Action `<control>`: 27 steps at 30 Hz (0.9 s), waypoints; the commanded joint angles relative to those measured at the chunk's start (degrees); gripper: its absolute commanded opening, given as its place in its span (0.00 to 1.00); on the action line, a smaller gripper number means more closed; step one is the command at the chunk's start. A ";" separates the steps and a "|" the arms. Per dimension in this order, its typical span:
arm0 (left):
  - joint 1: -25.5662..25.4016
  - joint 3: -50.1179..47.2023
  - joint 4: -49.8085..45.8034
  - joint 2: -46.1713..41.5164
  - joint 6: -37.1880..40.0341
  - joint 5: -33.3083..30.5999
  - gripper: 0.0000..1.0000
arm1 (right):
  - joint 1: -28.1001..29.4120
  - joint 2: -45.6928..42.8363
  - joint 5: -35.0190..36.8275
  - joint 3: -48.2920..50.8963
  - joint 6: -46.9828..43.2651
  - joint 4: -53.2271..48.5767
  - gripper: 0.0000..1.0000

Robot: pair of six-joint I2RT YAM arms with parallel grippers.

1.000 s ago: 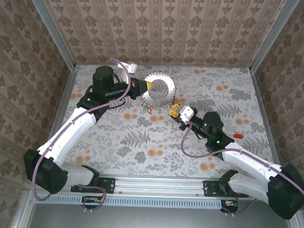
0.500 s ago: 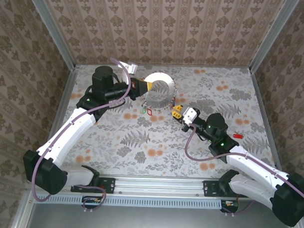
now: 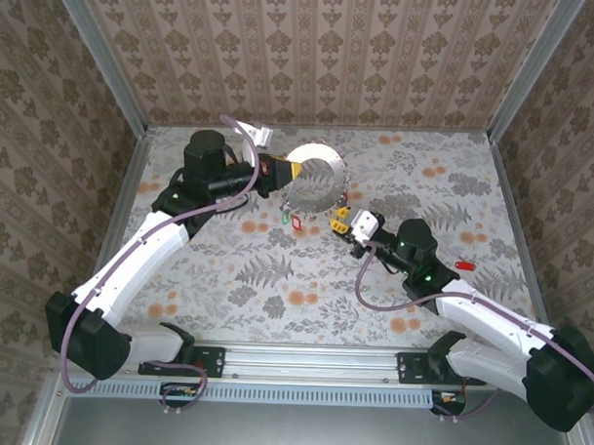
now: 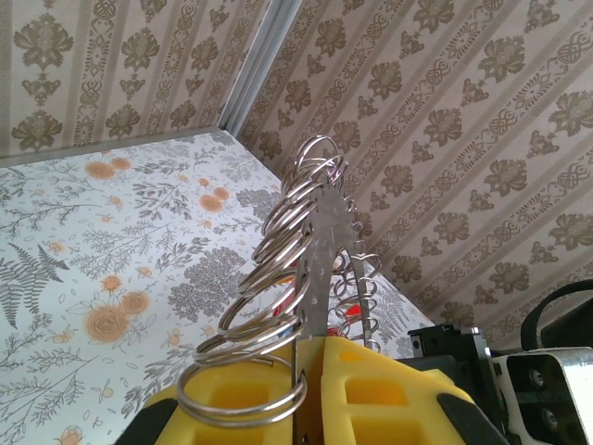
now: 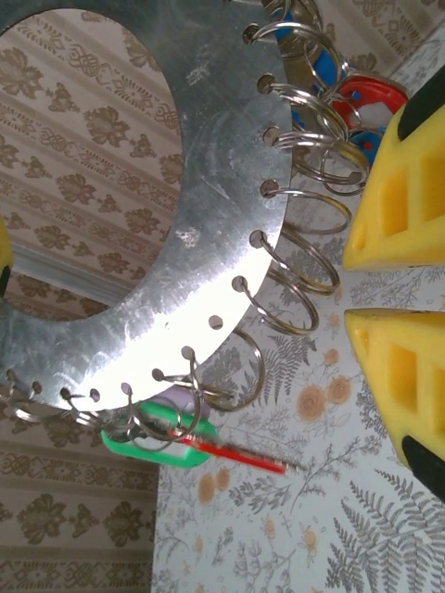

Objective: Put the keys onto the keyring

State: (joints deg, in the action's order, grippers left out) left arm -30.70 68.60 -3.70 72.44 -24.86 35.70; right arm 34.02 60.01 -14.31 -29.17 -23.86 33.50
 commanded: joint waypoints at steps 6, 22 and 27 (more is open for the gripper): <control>-0.33 1.03 4.34 -1.17 -0.98 -1.40 0.00 | 0.43 1.42 1.60 -1.79 0.71 6.29 0.17; -0.42 0.56 5.21 -1.34 -2.16 -1.96 0.00 | 0.52 4.11 5.30 -0.89 1.66 10.82 0.12; -0.60 -0.11 6.15 -1.34 -3.17 -2.70 0.00 | 0.52 4.37 5.78 -0.74 1.86 11.68 0.07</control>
State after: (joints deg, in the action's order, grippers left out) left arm -30.79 68.60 -2.79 72.44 -26.22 33.50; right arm 34.17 64.20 -9.69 -29.21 -23.20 42.19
